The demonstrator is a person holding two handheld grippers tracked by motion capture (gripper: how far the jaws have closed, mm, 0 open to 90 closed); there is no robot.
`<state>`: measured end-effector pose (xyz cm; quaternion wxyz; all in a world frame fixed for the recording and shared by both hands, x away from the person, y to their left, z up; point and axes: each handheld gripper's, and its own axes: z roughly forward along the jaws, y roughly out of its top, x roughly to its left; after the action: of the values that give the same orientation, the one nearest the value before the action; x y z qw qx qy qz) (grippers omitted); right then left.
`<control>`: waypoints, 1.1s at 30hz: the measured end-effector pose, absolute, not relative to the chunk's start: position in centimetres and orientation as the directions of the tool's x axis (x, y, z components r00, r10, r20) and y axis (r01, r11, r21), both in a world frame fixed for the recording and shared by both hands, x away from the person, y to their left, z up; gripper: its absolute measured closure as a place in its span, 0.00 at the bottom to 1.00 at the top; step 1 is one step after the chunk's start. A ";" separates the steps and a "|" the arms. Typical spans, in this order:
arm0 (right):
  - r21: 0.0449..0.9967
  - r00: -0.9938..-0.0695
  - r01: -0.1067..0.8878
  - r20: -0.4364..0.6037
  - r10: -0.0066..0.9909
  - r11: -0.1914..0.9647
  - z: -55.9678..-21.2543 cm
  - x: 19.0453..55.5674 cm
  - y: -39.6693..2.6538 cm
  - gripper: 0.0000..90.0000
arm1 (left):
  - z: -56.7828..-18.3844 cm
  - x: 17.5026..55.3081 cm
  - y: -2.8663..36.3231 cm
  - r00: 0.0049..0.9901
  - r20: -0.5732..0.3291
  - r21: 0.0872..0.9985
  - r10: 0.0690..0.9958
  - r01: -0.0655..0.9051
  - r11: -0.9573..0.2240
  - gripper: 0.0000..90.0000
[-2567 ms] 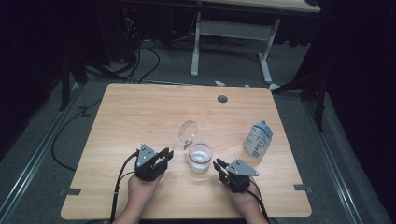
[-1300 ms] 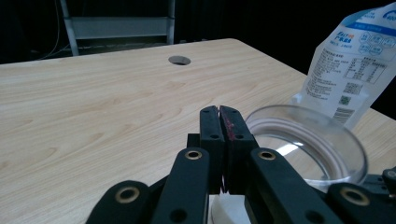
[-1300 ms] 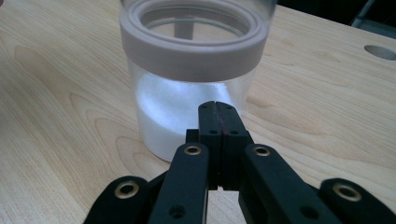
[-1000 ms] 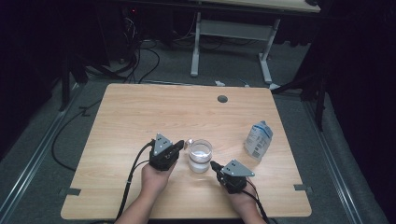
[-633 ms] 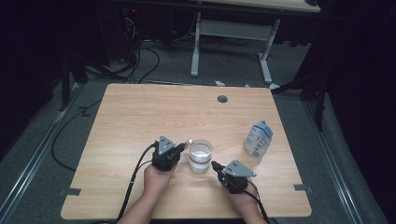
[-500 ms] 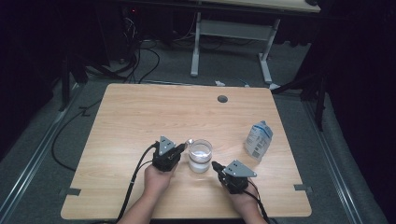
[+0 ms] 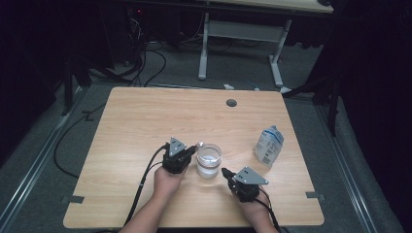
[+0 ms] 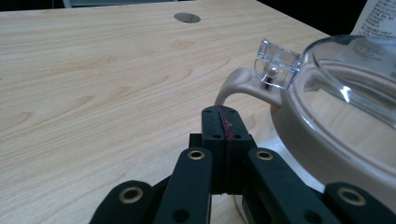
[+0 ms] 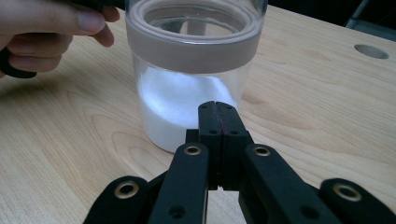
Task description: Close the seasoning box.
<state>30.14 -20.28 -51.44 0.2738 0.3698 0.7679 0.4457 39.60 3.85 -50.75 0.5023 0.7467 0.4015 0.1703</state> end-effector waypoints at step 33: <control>0.887 -0.510 0.336 -0.111 0.853 0.316 -50.1 33.9 -19.8 1.00 | -51.8 31.7 19.5 0.467 -0.093 0.902 0.879 0.413 -0.124 0.62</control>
<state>33.89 -19.81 -50.10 0.2994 0.3942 0.7540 0.4319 31.72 19.47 -51.84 0.4800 0.7092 0.4557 0.2428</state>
